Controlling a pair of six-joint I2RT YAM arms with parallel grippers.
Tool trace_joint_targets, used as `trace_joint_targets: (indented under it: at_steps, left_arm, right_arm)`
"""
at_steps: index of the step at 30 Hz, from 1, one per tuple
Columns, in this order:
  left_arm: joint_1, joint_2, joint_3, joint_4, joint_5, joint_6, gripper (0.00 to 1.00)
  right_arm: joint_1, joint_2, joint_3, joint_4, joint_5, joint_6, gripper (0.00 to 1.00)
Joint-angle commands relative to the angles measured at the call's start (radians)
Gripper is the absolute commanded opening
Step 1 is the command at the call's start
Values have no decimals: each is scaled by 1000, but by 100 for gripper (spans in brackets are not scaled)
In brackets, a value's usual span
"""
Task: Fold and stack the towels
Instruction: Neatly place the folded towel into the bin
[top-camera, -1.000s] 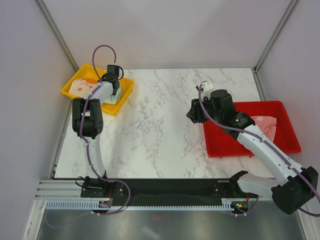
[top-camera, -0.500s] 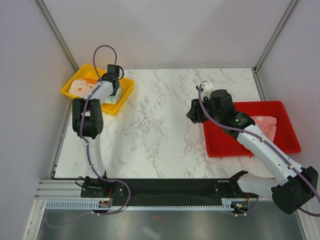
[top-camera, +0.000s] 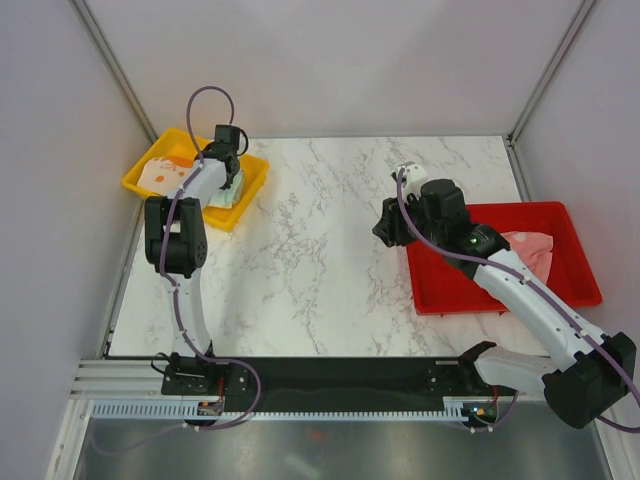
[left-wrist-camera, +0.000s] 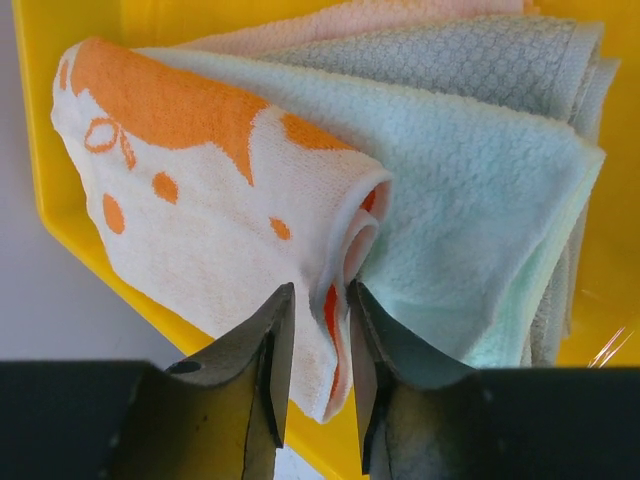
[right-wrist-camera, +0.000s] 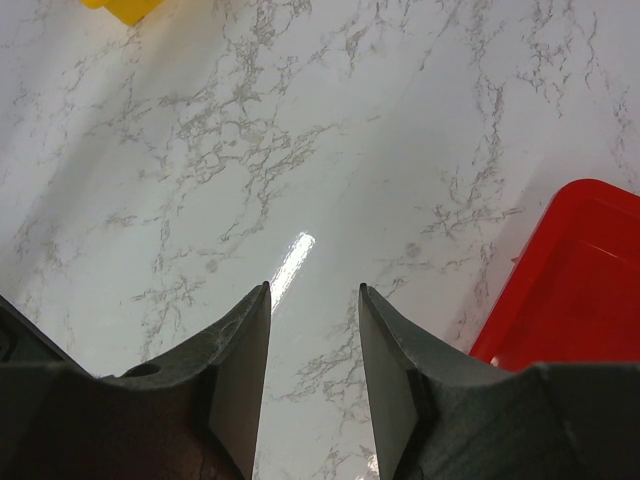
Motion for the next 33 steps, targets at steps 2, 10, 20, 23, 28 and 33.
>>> trace_joint_targets:
  at_steps: [2,10,20,23,28,33]
  left_arm:
    - [-7,-40,43,-3,-29,13,30]
    - [-7,10,43,-9,-37,14,28]
    - [-7,43,61,-15,-26,20,7]
    - [-10,35,71,-21,-22,16,2]
    - [-47,-25,115,-38,-39,40,2]
    - [-72,-63,167,-95,-32,43,2]
  right_arm:
    - [1,-10,-2,31,17,-10,49]
    - [0,-26,-3,29,22,-10,49]
    - [1,-29,0,29,22,-10,49]
    - [1,-30,-2,31,20,-10,49]
    - [1,-30,3,29,17,-9,49]
    - [1,-49,-2,28,14,-3,49]
